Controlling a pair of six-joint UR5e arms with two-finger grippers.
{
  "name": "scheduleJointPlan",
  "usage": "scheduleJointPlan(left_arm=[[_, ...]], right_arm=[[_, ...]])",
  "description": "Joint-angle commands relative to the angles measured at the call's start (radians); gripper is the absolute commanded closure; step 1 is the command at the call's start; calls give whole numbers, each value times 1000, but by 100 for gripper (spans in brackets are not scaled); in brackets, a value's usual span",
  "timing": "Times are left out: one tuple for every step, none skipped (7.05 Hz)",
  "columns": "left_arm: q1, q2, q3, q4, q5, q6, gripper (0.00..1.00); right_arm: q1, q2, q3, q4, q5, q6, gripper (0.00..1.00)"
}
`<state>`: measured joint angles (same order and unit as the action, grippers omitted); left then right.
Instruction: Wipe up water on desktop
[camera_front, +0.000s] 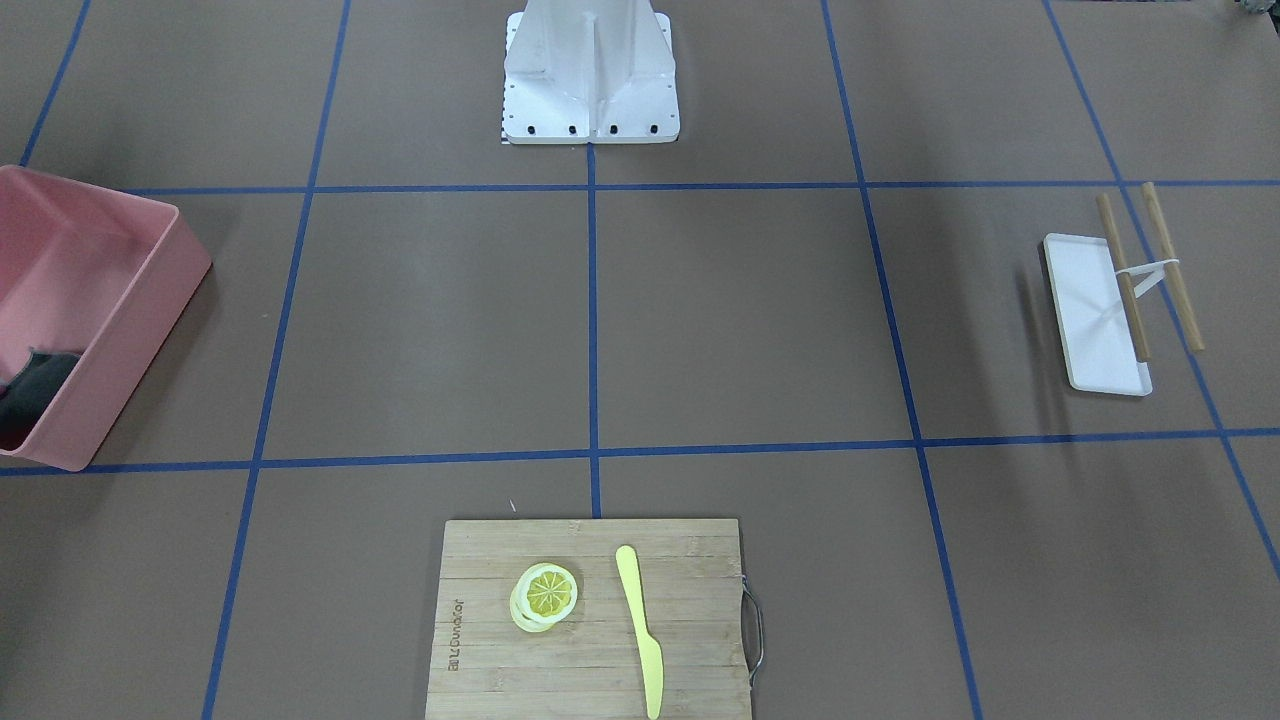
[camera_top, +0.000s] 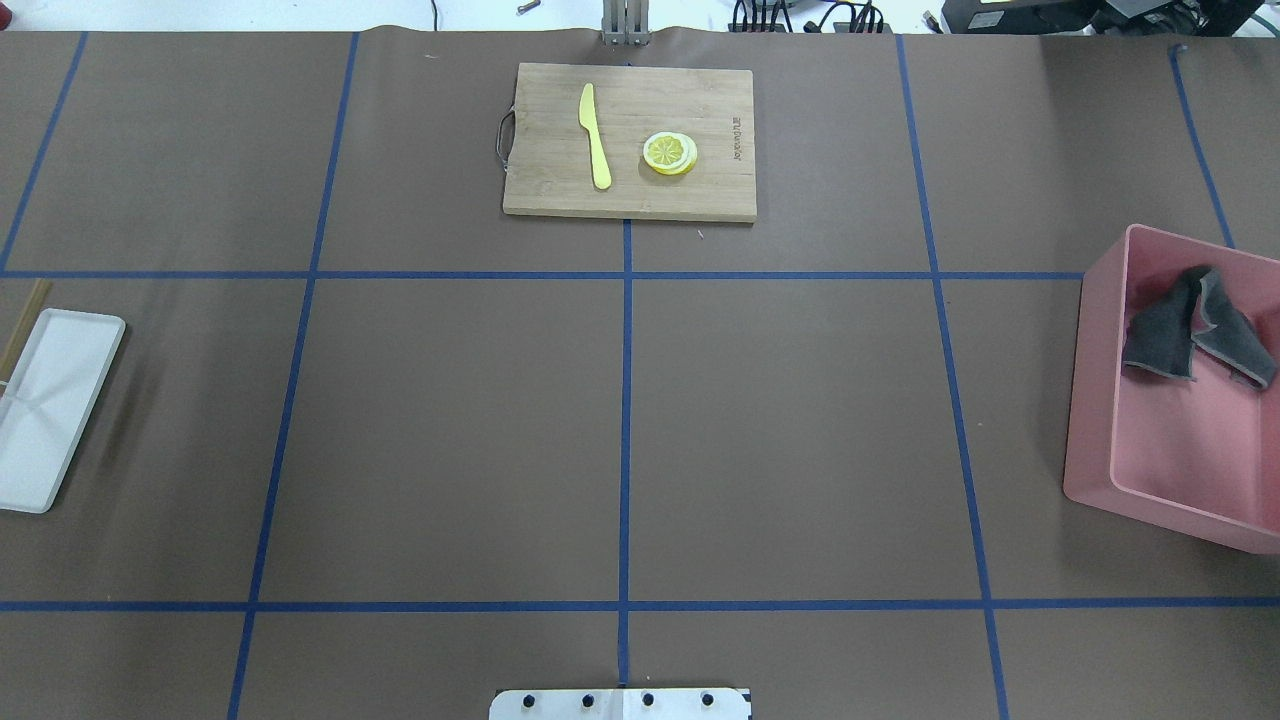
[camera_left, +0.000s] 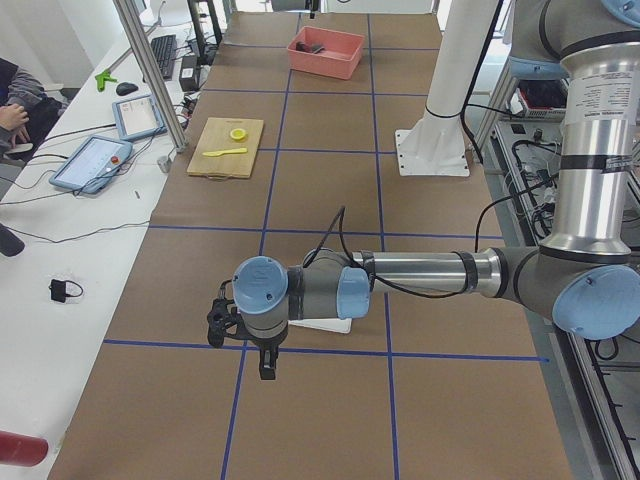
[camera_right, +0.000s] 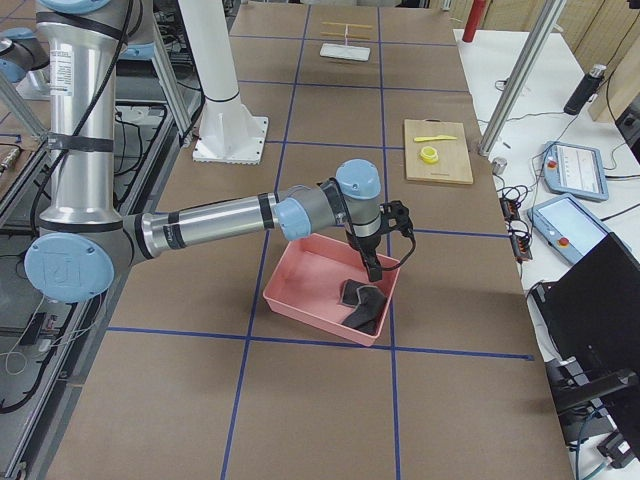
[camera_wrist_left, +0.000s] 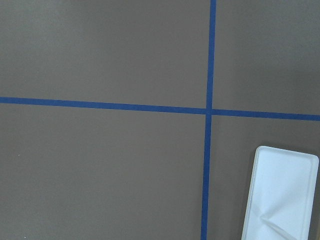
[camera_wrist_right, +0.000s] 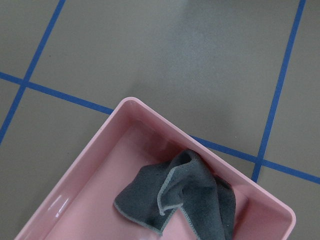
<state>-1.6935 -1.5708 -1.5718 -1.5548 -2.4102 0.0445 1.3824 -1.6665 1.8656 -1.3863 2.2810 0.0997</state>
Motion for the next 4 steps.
scheduleJointPlan(left_arm=[[0, 0, 1, 1, 0, 0, 2], [-2, 0, 1, 1, 0, 0, 2], [0, 2, 1, 1, -1, 0, 2], [0, 8, 1, -1, 0, 0, 2]], right_arm=[[65, -106, -17, -2, -14, -8, 0], [134, -152, -17, -3, 1, -8, 0], [174, -201, -25, -5, 0, -8, 0], [211, -208, -51, -7, 2, 1, 0]])
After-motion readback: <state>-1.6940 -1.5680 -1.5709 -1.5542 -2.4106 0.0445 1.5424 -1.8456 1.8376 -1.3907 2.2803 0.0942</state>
